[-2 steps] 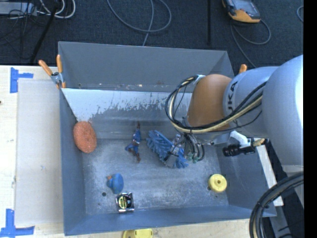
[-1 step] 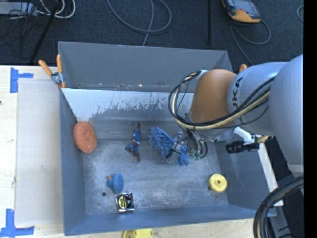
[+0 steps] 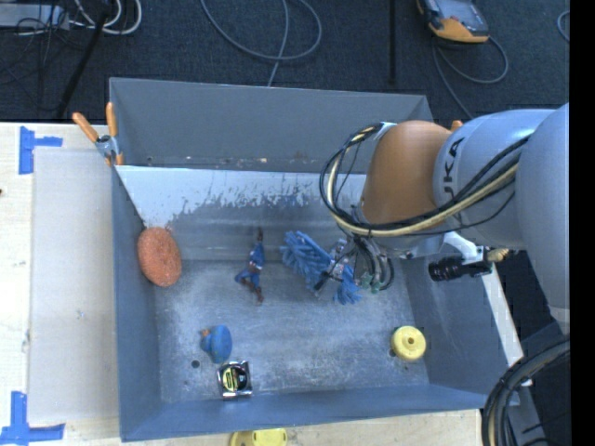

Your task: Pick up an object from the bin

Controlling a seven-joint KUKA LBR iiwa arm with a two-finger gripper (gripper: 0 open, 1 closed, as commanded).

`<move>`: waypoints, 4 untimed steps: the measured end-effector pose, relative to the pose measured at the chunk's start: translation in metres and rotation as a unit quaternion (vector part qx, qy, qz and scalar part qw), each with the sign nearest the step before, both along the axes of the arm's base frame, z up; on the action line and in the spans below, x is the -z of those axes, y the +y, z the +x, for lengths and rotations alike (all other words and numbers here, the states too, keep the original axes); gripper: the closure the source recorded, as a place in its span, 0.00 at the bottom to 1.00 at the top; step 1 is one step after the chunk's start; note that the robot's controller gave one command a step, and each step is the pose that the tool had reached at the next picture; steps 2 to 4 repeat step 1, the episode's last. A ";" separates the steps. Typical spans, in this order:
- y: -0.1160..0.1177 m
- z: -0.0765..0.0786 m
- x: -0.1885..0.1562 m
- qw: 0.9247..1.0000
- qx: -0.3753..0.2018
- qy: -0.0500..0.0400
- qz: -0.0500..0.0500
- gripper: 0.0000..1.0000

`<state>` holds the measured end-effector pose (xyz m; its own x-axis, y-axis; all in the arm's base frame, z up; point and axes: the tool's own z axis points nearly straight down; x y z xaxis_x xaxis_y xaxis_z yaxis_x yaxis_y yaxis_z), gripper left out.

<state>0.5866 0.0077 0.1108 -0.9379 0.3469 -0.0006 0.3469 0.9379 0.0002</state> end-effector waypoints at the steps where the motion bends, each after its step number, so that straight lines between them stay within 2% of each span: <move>1: 0.000 -0.001 -0.013 1.000 0.000 0.002 0.000 1.00; 4: 0.000 -0.001 -0.013 1.000 0.000 0.002 0.000 1.00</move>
Offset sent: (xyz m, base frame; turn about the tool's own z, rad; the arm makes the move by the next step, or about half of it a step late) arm 0.0000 0.0001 0.0225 0.0000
